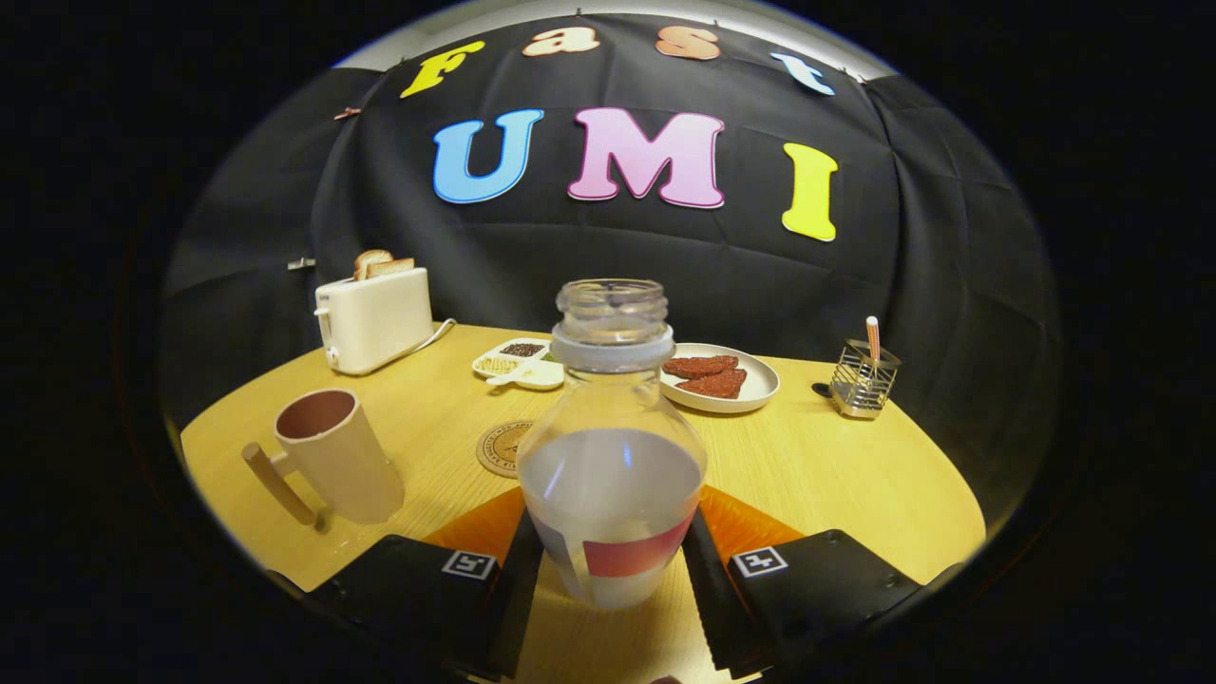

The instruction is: Take the bottle from table, then pour the juice into the cup, finally place the bottle on the coaster

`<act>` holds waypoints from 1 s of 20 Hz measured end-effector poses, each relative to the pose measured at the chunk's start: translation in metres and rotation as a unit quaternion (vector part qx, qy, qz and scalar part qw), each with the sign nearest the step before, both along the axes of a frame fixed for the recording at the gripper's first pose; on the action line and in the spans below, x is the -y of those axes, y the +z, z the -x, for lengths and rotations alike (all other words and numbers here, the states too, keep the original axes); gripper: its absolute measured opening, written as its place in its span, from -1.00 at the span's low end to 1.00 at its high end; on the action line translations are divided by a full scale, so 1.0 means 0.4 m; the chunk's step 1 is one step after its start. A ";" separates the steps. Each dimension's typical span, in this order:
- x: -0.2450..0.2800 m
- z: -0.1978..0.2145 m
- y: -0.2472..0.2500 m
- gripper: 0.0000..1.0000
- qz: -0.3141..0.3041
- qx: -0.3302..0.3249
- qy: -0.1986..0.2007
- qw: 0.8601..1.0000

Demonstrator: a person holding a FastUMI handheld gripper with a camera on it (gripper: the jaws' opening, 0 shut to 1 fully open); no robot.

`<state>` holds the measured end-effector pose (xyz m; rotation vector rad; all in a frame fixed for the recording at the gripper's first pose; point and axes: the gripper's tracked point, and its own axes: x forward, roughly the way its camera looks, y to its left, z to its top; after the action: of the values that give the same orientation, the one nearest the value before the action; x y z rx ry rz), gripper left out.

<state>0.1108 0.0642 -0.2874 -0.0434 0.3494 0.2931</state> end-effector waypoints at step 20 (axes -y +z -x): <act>-0.115 -0.022 0.215 0.36 0.338 0.107 0.045 0.934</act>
<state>0.1196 0.1101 -0.2016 -0.7677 0.2176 0.2445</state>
